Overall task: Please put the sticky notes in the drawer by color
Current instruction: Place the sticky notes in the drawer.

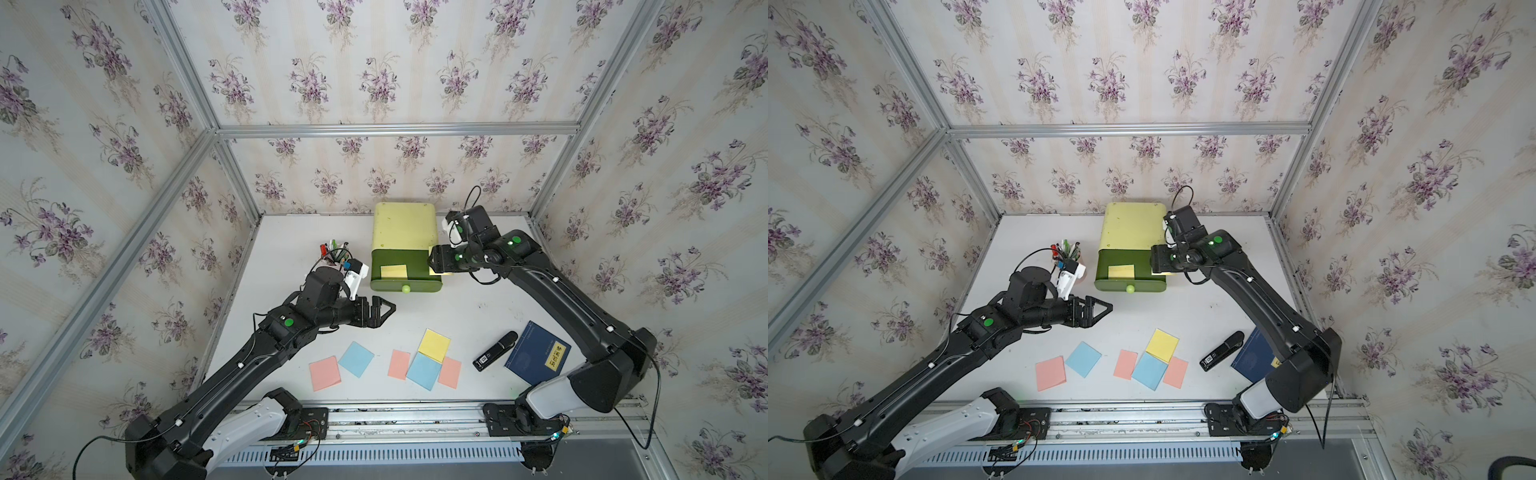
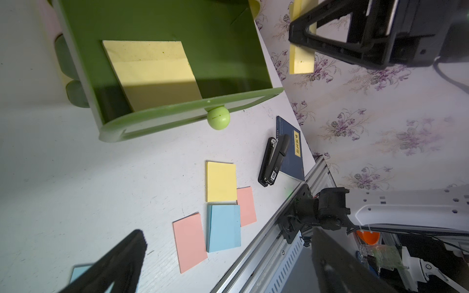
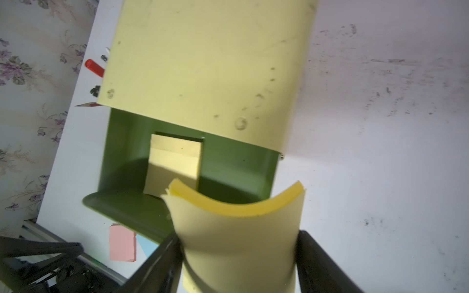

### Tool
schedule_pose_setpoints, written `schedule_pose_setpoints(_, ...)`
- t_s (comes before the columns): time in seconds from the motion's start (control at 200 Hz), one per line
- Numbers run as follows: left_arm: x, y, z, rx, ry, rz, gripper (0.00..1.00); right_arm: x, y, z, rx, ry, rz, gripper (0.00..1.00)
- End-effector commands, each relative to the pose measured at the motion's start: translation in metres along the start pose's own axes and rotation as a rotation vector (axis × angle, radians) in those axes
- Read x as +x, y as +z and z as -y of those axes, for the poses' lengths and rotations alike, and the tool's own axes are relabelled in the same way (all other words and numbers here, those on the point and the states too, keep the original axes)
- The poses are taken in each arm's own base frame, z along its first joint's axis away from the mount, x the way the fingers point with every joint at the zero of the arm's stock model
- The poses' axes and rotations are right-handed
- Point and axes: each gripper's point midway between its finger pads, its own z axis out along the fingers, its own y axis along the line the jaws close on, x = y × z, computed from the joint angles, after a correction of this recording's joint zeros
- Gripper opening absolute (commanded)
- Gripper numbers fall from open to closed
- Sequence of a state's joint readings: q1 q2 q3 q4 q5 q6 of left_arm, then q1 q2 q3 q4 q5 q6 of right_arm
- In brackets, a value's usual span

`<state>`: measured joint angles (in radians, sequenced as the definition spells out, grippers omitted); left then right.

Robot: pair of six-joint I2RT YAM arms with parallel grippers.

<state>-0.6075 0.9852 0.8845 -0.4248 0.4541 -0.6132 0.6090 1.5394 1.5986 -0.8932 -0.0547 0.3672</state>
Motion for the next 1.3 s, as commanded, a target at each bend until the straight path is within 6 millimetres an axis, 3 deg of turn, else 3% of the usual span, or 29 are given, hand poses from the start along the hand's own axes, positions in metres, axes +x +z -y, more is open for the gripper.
schedule_pose_setpoints(0.0,-0.003,-0.001,0.004,0.016,0.002,0.014,1.0,0.0,0.008,-0.019,-0.032,0.005,-0.027,0.71)
schedule_pose_setpoints(0.195,0.001,-0.001,0.001,0.008,-0.005,0.001,1.0,0.004,0.028,-0.029,-0.041,0.002,-0.055,0.72)
schedule_pose_setpoints(0.52,0.004,0.001,-0.004,-0.007,-0.009,-0.001,1.0,0.016,0.049,-0.009,0.065,0.001,-0.109,0.75)
schedule_pose_setpoints(0.924,0.003,0.005,-0.003,-0.001,-0.013,-0.005,1.0,0.012,0.056,-0.003,0.103,0.015,-0.097,0.84)
schedule_pose_setpoints(1.294,0.005,0.006,-0.005,-0.009,-0.012,-0.013,1.0,0.006,0.047,-0.008,0.074,0.01,-0.056,0.9)
